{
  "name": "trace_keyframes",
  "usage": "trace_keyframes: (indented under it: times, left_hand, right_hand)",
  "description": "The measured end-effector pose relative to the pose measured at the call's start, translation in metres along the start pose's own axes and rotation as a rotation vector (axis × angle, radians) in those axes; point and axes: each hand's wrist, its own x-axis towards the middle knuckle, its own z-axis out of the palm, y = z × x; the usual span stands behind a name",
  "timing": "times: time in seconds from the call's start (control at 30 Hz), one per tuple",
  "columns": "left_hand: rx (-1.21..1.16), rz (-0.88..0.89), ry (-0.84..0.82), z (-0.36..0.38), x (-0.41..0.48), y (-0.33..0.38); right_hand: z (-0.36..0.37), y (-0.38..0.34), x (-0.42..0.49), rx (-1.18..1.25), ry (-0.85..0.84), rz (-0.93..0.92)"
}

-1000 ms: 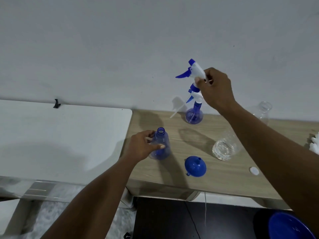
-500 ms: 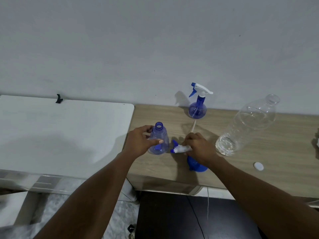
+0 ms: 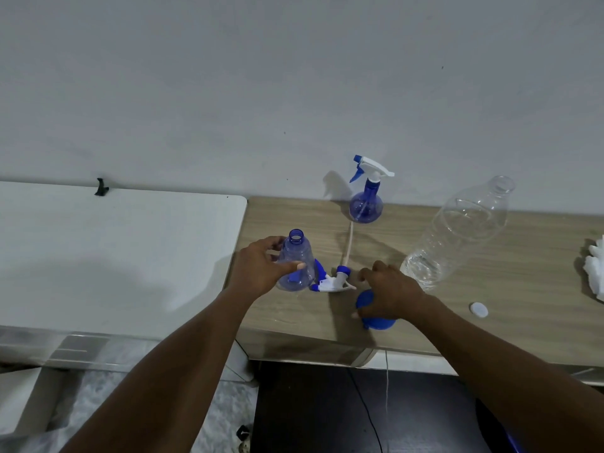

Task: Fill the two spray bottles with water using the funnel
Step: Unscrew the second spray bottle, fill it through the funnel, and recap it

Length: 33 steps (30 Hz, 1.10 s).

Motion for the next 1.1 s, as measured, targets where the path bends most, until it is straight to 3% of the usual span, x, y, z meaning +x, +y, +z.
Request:
trace_keyframes:
  times: [0.17,0.27,0.4,0.53,0.7,1.1]
  left_hand:
    - [0.038,0.005,-0.019,0.005,-0.002,0.004]
    - [0.049,0.015,-0.021,0.006,-0.009,0.011]
    - [0.012,0.032,-0.023,0.011,-0.014,0.015]
    - [-0.042,0.012,-0.04,0.022,-0.013,0.017]
    - [-0.076,0.007,-0.039,0.031,-0.013,0.025]
    - [-0.017,-0.021,-0.049,0.034,-0.01,0.023]
  right_hand:
    - [0.02,0.009,-0.001,-0.031,-0.039,0.057]
    - [0.009,0.016,0.0,0.074,-0.007,0.083]
    - [-0.042,0.017,-0.004,0.358,0.247,0.106]
    - [-0.092,-0.014,-0.014,0.844,0.534,-0.033]
    - [-0.104,-0.059,-0.012,1.157,0.69,-0.148]
    - [-0.067,-0.065,-0.008,1.119,0.739,-0.251]
